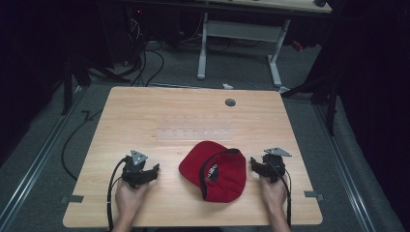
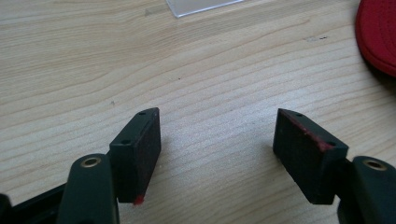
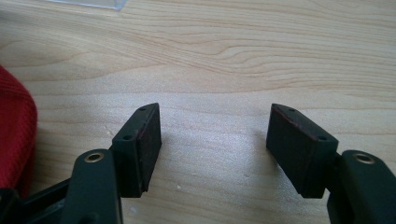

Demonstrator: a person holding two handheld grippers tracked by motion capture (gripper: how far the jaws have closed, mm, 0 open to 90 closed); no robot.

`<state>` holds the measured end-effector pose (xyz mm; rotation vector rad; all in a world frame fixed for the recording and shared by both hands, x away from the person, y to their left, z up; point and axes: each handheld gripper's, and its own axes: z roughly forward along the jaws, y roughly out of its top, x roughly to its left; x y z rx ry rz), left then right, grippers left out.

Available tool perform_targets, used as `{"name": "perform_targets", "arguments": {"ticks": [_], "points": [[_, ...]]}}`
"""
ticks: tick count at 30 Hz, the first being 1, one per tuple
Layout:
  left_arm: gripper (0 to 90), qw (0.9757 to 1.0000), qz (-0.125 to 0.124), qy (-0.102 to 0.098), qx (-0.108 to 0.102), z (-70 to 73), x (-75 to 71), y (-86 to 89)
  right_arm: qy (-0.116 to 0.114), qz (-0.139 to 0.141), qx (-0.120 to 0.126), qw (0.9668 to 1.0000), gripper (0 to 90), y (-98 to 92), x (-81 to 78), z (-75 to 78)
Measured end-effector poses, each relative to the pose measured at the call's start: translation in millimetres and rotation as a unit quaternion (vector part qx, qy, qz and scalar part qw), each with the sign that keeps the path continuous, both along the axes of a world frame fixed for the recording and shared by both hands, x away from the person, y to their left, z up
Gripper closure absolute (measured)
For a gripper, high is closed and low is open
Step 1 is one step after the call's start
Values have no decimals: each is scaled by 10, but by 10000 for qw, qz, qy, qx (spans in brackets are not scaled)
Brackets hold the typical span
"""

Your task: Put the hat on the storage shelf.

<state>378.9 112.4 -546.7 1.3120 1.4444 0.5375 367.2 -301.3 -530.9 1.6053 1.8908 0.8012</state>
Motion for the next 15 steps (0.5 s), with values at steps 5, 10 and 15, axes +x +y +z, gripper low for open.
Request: {"name": "perform_targets", "arguments": {"ticks": [5,10,15], "points": [[321,10000,11,3,3,0,-1,-4,3,16,4,10000,359,1,-3,0],[315,10000,11,-1,2,-1,-1,-8,-2,41,-10,10000,360,-1,-6,0],[310,10000,-1,2,5,-2,-1,-8,14,148,0,9999,360,-12,-17,3]]}}
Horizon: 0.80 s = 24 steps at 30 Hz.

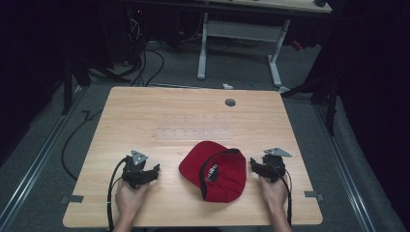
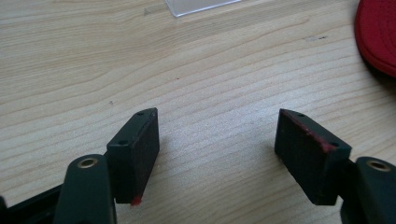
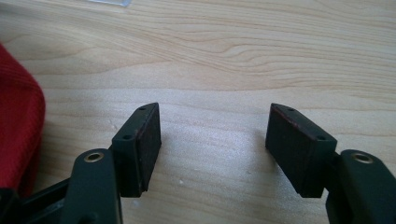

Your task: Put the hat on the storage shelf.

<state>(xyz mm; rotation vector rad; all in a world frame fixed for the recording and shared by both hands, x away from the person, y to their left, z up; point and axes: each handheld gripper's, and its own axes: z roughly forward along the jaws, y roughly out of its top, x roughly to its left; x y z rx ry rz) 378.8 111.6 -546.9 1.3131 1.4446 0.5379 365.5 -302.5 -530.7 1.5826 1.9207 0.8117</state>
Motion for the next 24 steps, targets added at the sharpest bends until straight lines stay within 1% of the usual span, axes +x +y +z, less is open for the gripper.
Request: {"name": "perform_targets", "arguments": {"ticks": [6,11,18,20,22,24], "points": [[308,10000,-4,3,0,0,0,0,-16,15,-2,10000,360,-3,-3,-2],[305,10000,-9,6,0,0,0,0,18,118,-20,9999,392,-11,-15,9],[304,10000,-10,8,0,0,1,0,42,219,-33,9997,382,-22,-16,12],[301,10000,-16,9,0,0,1,-1,84,265,-43,9996,401,-28,-13,22],[300,10000,-22,12,0,0,0,0,120,323,20,9994,432,-38,-27,35],[298,10000,-27,13,0,0,0,-1,96,370,190,9991,440,-51,-50,39]]}}
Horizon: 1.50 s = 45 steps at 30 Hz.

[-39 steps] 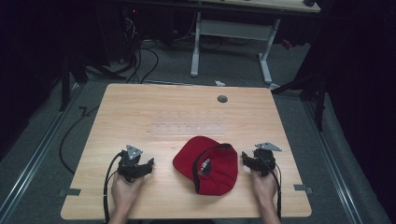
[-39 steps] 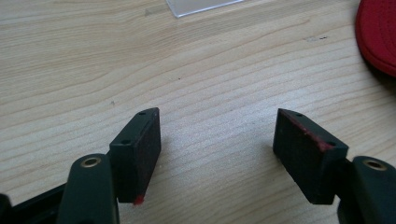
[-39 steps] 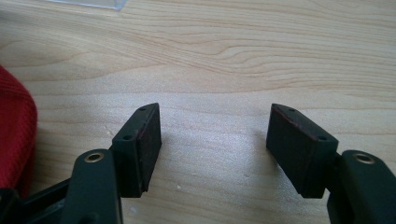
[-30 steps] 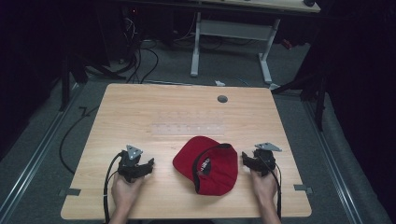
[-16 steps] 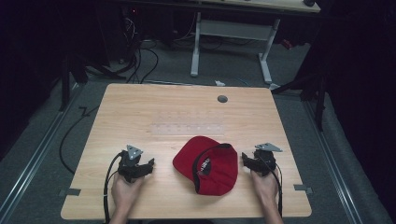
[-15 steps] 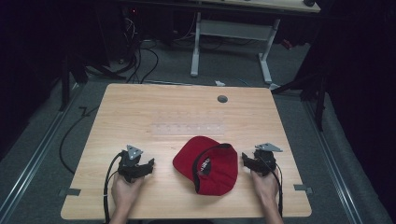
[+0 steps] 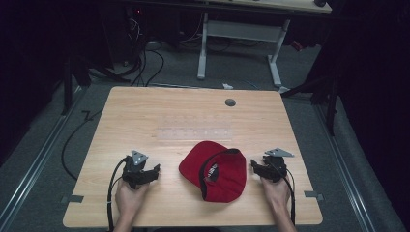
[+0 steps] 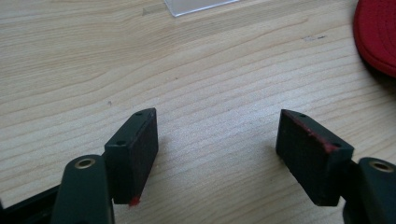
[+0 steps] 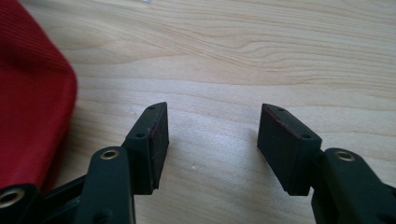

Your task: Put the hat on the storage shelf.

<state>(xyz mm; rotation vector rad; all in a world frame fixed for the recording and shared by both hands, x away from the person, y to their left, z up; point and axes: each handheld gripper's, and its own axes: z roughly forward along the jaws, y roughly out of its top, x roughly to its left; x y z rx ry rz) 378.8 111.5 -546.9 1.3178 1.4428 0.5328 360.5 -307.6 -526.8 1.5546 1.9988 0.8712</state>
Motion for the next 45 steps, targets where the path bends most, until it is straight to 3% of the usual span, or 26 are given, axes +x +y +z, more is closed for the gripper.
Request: {"name": "perform_targets", "arguments": {"ticks": [9,11,19,27,34,45], "points": [[293,10000,-12,5,7,0,-1,0,-119,143,291,9994,448,-49,-98,87],[293,10000,-12,4,5,0,-1,0,-172,259,534,9981,443,-76,-140,135],[291,10000,-15,5,6,0,-1,0,-433,618,820,9938,402,-45,-229,254],[290,10000,-18,6,6,0,-1,-1,-477,1025,863,9898,344,92,-184,335],[289,10000,-17,5,4,0,-2,-1,-507,1213,925,9870,306,230,-92,380],[289,10000,-16,3,3,0,-1,-2,-309,1646,857,9822,321,469,129,383]]}}
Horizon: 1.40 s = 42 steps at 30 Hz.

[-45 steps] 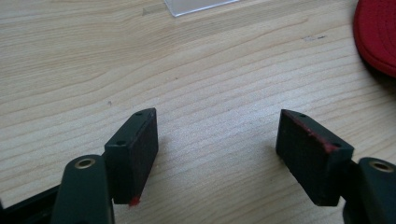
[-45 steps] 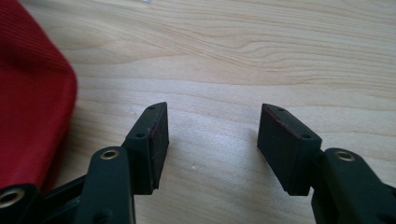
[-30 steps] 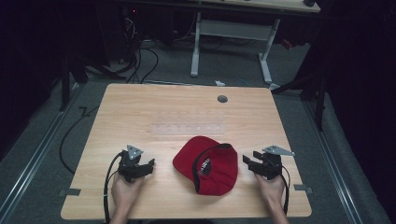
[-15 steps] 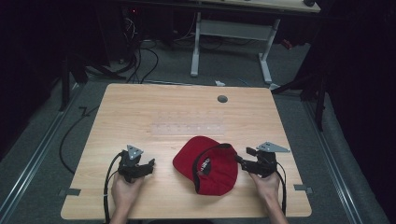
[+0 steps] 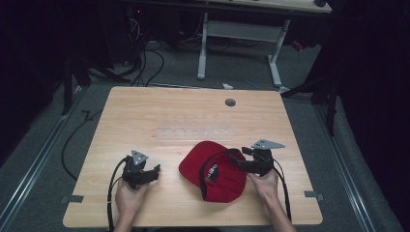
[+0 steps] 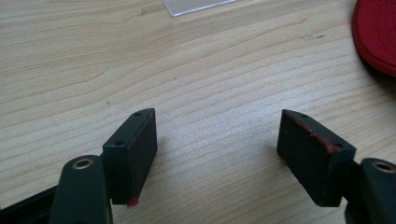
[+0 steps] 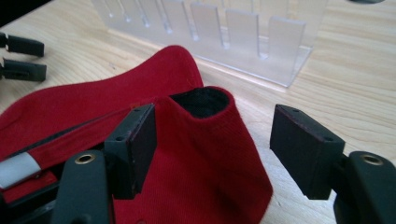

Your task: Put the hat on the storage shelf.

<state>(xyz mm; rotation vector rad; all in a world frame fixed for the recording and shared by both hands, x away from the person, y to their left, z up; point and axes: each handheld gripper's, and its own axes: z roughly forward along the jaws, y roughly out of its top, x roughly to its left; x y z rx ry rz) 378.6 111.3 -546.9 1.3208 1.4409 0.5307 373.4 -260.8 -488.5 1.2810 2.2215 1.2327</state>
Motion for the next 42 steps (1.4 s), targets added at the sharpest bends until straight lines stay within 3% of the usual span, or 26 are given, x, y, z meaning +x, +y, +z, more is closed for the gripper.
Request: {"name": "perform_targets", "arguments": {"ticks": [16,25,29,36,42], "points": [[289,10000,1,1,2,0,-1,-1,263,302,-151,9991,330,191,219,-115],[289,10000,4,0,2,0,-1,-1,416,464,-244,9978,385,283,323,-220],[289,10000,4,1,2,0,-2,-1,505,557,-175,9970,443,267,328,-263],[289,10000,6,0,1,0,-2,-2,553,675,-273,9958,578,254,300,-341],[287,10000,2,1,2,0,-3,-3,530,816,-307,9948,695,242,245,-315]]}}
